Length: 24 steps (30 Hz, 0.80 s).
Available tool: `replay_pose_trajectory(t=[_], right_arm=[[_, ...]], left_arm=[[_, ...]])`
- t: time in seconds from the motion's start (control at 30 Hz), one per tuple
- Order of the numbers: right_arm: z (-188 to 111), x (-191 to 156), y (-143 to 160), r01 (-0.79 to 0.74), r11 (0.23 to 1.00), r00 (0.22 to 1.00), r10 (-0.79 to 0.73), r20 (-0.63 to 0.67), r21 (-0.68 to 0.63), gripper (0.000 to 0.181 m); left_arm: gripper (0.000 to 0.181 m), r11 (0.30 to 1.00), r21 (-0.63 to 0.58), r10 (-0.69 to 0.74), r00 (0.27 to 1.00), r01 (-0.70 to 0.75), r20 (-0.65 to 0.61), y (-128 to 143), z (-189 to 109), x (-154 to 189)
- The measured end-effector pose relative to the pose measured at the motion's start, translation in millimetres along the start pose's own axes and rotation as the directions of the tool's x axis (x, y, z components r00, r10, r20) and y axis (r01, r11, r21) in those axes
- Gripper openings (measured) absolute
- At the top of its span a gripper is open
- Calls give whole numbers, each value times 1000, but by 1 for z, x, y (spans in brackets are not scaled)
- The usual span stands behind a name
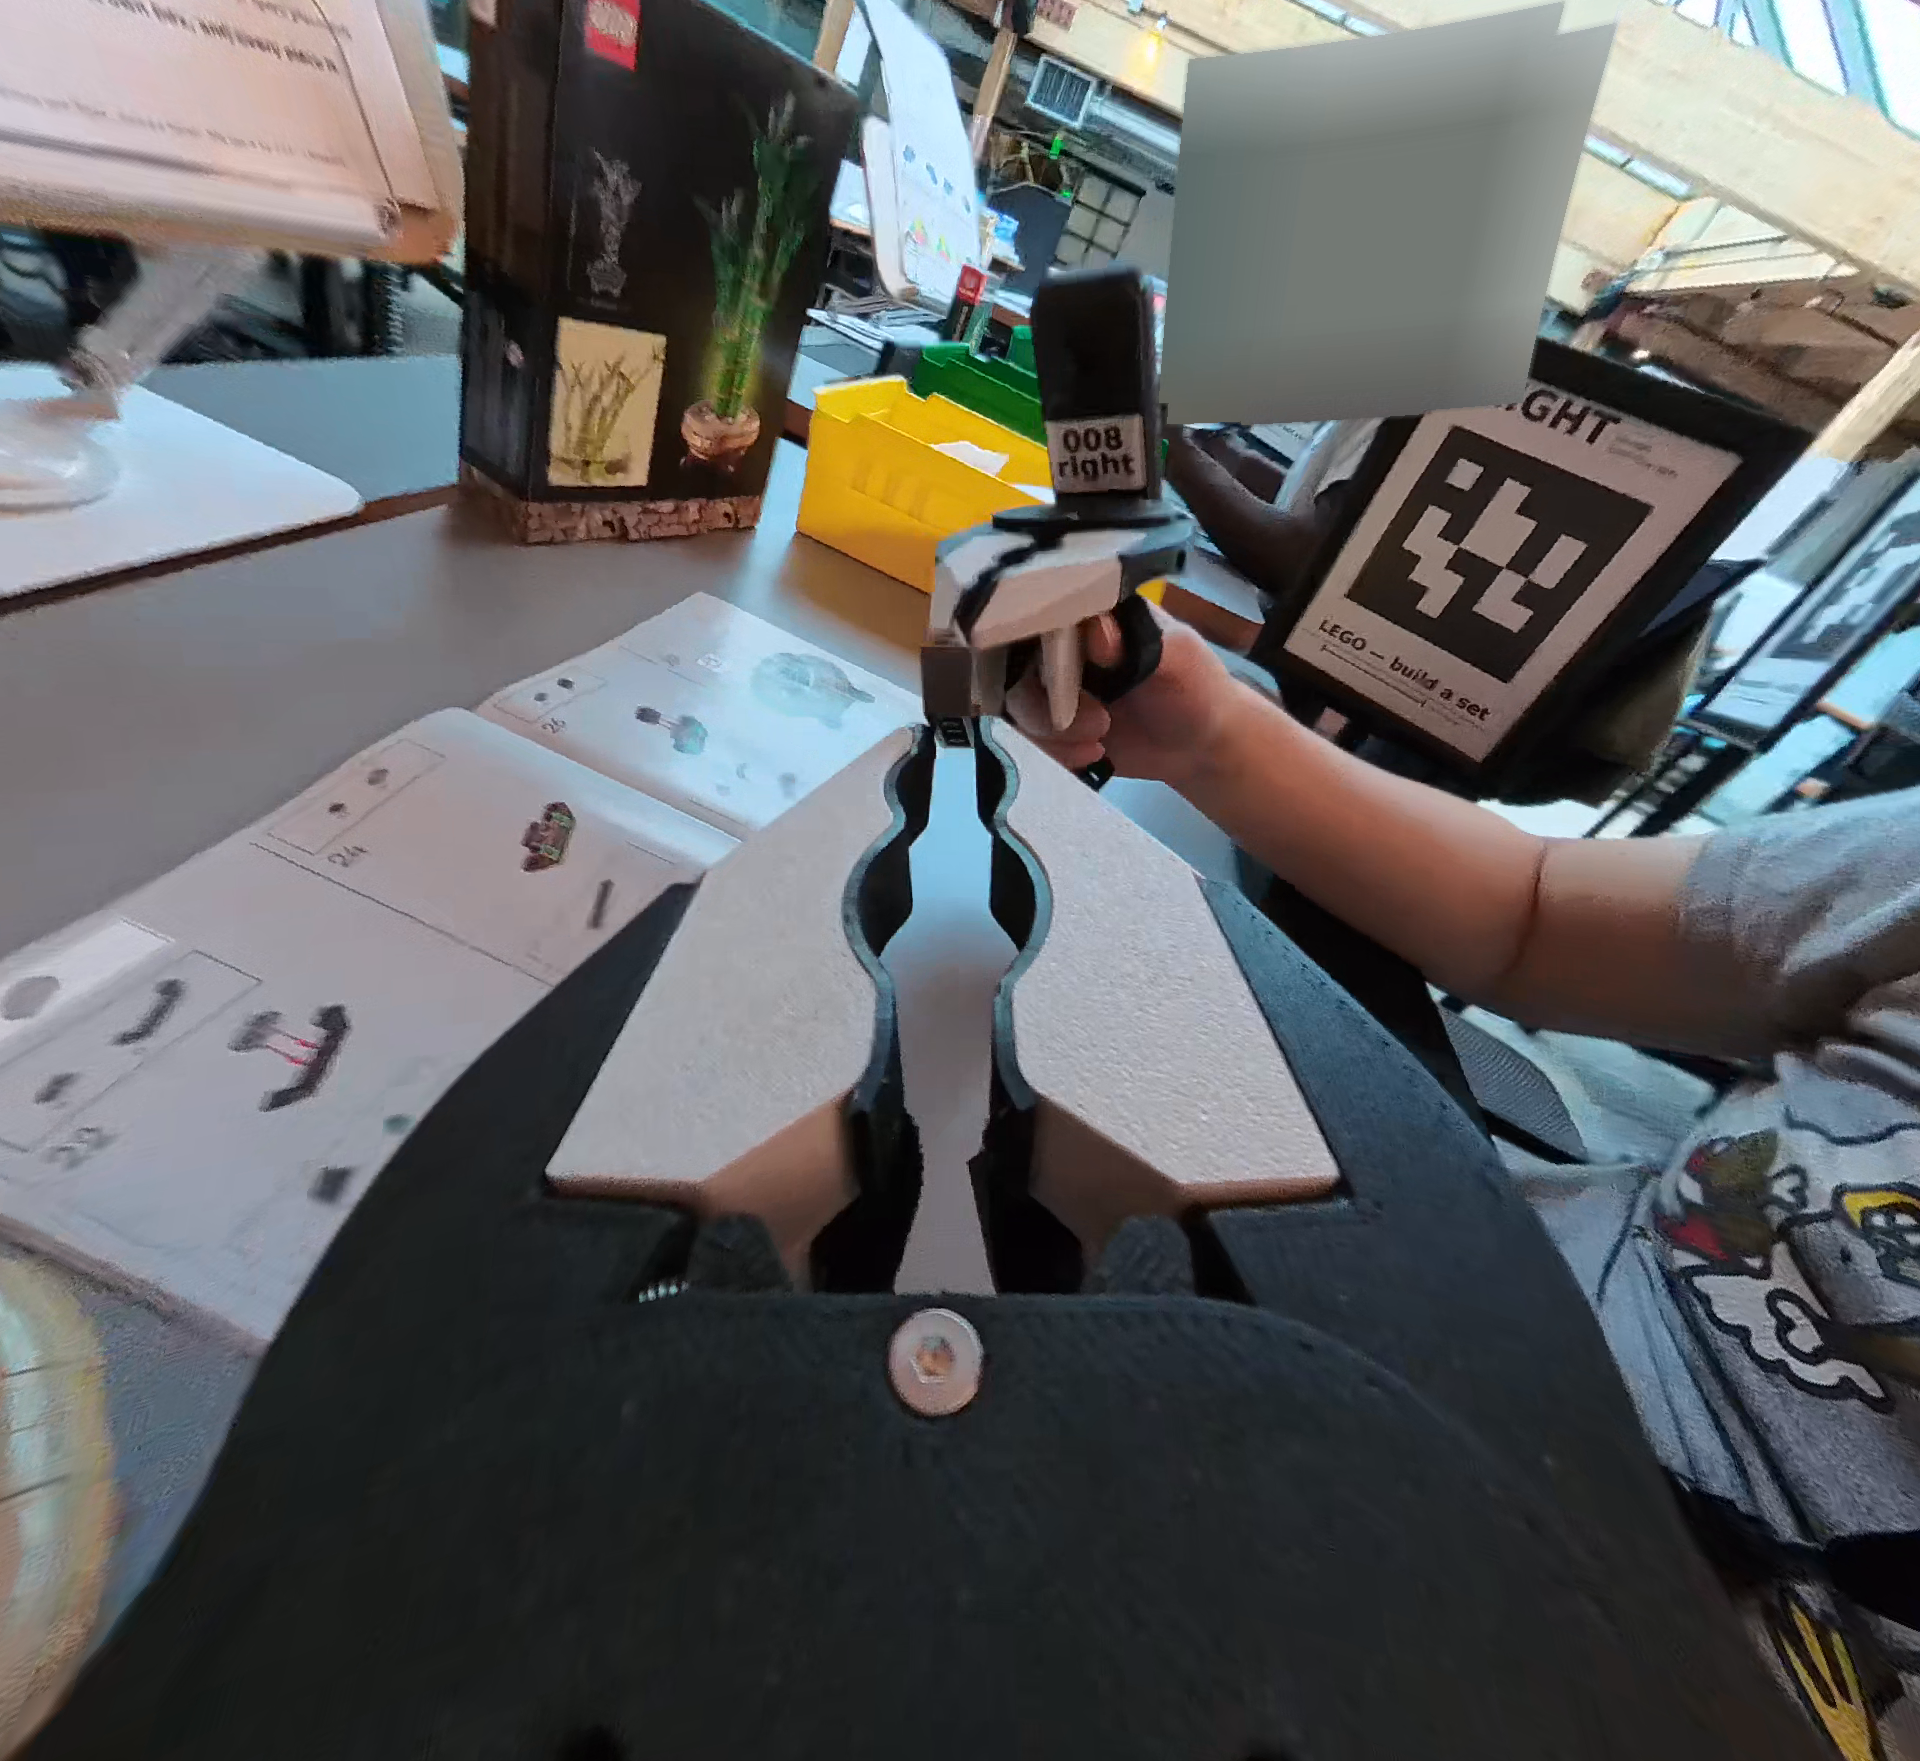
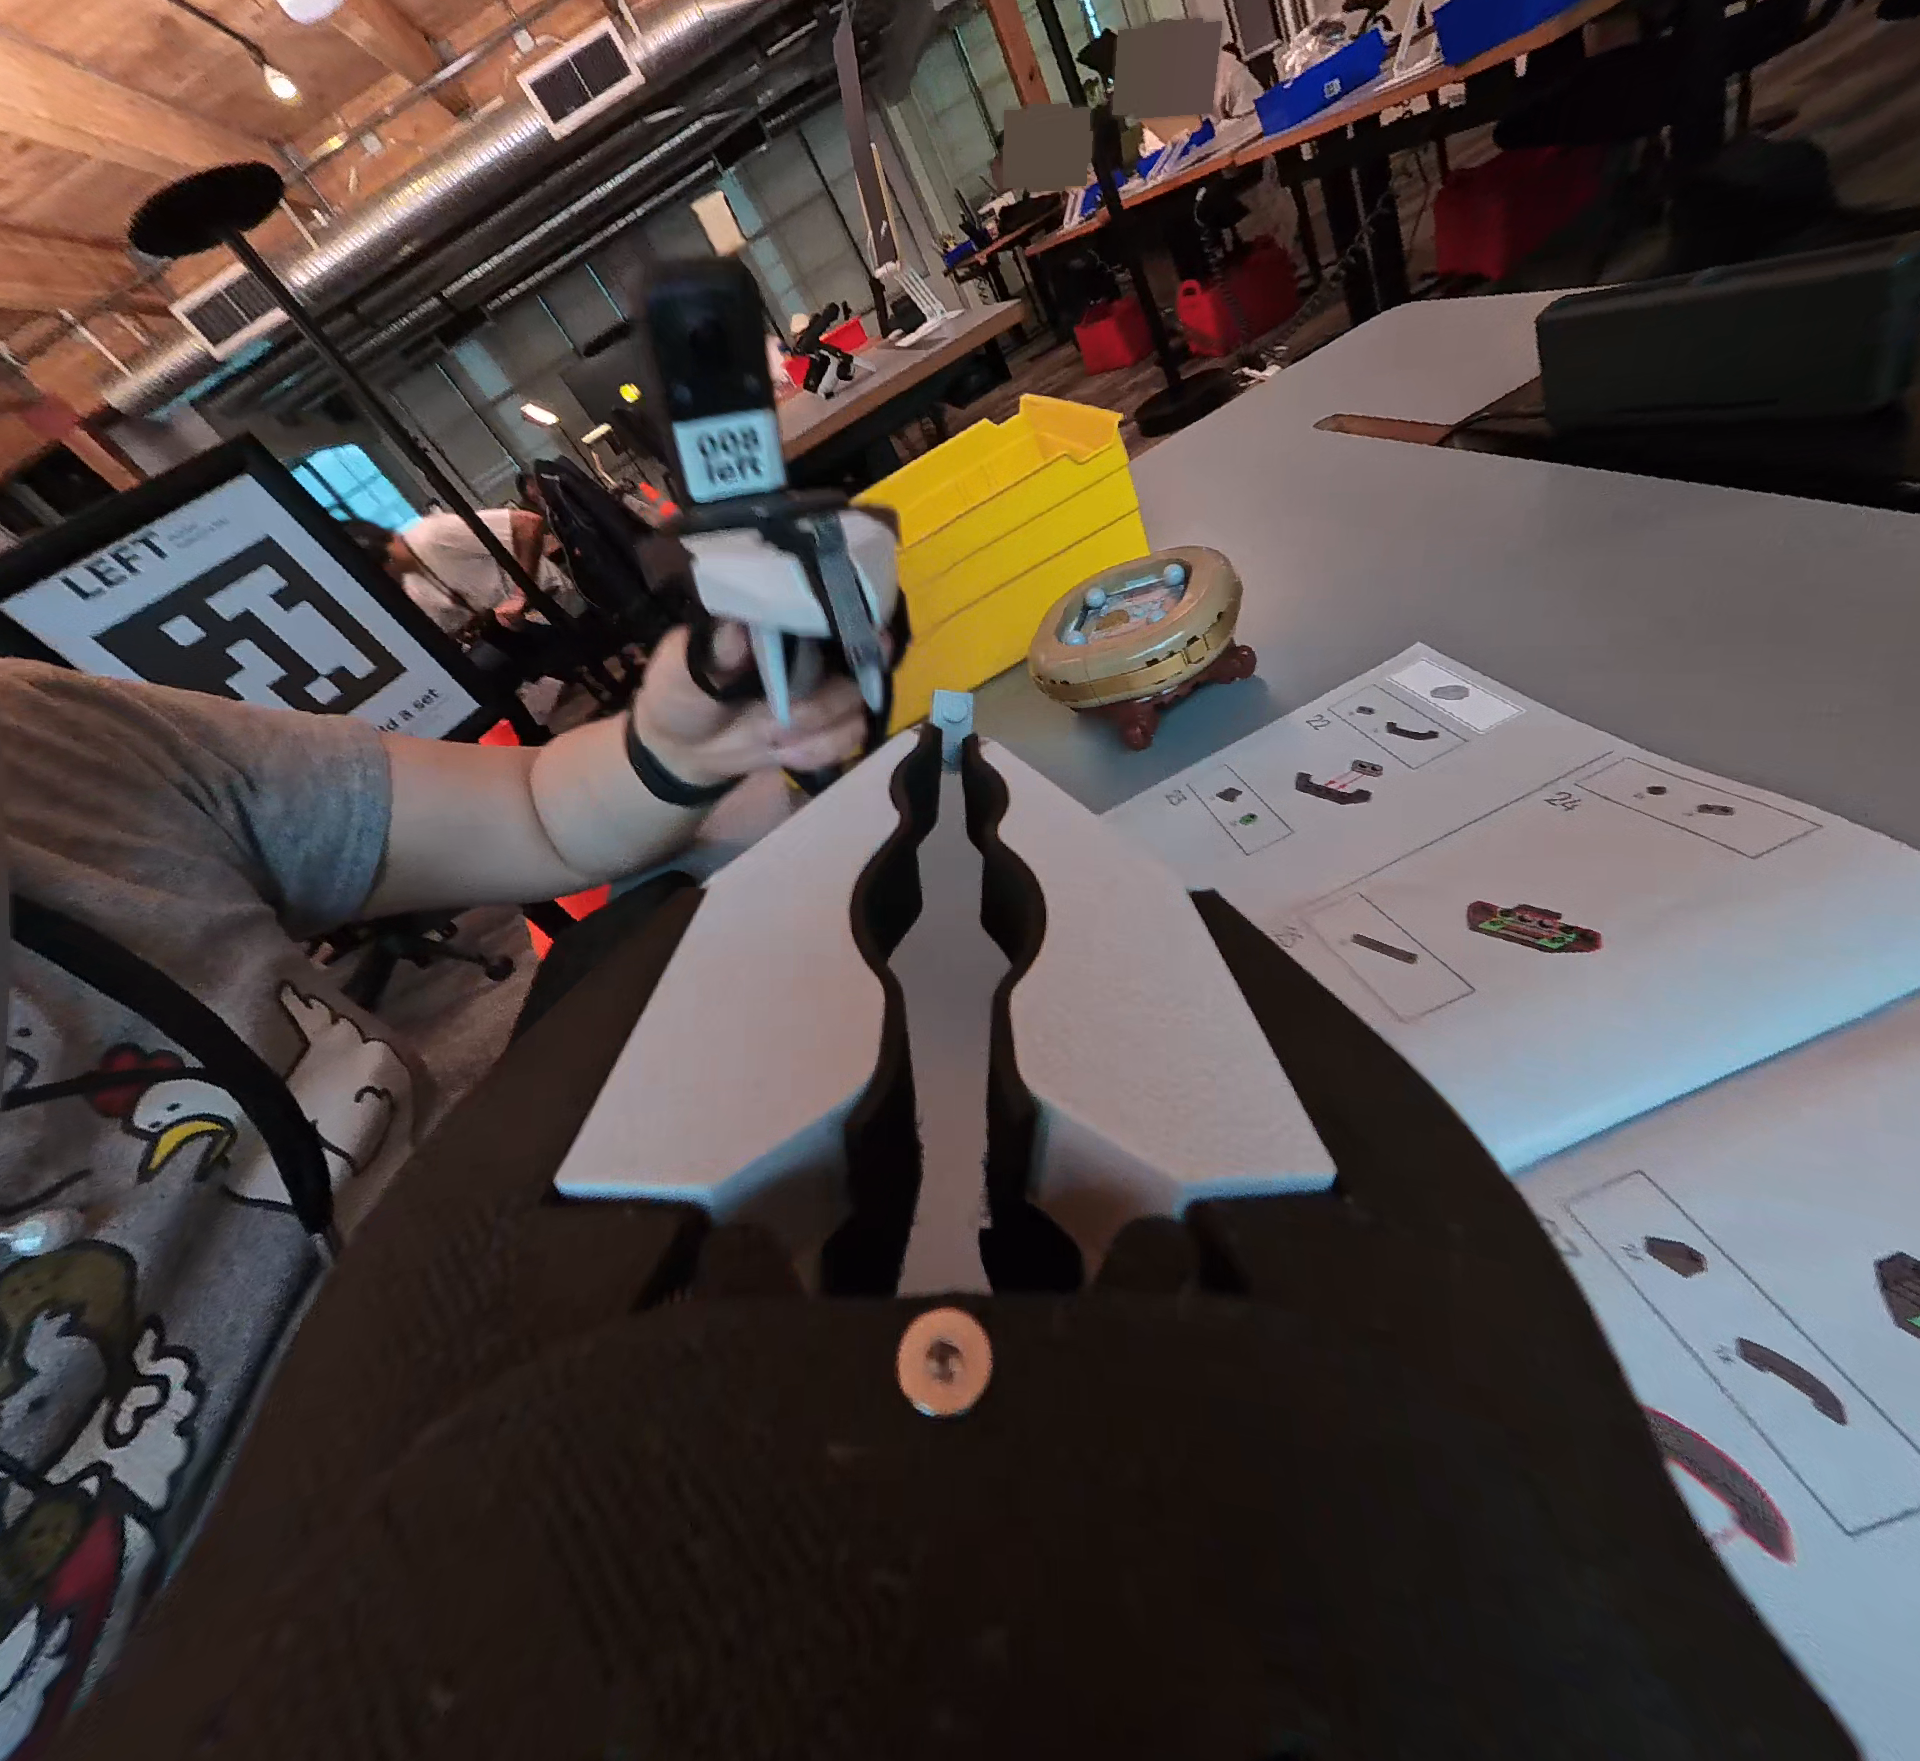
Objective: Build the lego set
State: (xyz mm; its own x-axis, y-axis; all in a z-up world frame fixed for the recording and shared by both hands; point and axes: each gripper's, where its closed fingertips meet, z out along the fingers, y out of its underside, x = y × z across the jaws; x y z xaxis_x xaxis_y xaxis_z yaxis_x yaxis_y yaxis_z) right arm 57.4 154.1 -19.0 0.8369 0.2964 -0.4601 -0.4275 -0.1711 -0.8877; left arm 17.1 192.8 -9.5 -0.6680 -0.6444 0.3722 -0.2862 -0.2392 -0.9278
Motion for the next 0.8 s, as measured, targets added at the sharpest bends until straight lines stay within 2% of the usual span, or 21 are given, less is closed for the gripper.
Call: replay_pose_trajectory(t=[0.13, 0.23, 0.47, 0.8], right_arm=[[8, -19, -1, -26, 1000, 998, 27, 62, -6, 1], [17, -26, 14, 24, 995, 999, -20, 34, -98, 1], [21, -23, 32, 73, 972, 996, -83, -34, -225, 1], [25, -24, 42, 71, 960, 996, -82, -30, -271, 2]], left_arm=[[6, 999, -47, -6, 998, 3, -57, 36, 19, 5], [6, 996, -87, 21, 997, -27, -69, 51, 24, 4], [6, 996, -74, 34, 995, -42, -98, 49, 22, 6], [6, 994, -73, 68, 990, -77, -124, 50, 23, 13]])
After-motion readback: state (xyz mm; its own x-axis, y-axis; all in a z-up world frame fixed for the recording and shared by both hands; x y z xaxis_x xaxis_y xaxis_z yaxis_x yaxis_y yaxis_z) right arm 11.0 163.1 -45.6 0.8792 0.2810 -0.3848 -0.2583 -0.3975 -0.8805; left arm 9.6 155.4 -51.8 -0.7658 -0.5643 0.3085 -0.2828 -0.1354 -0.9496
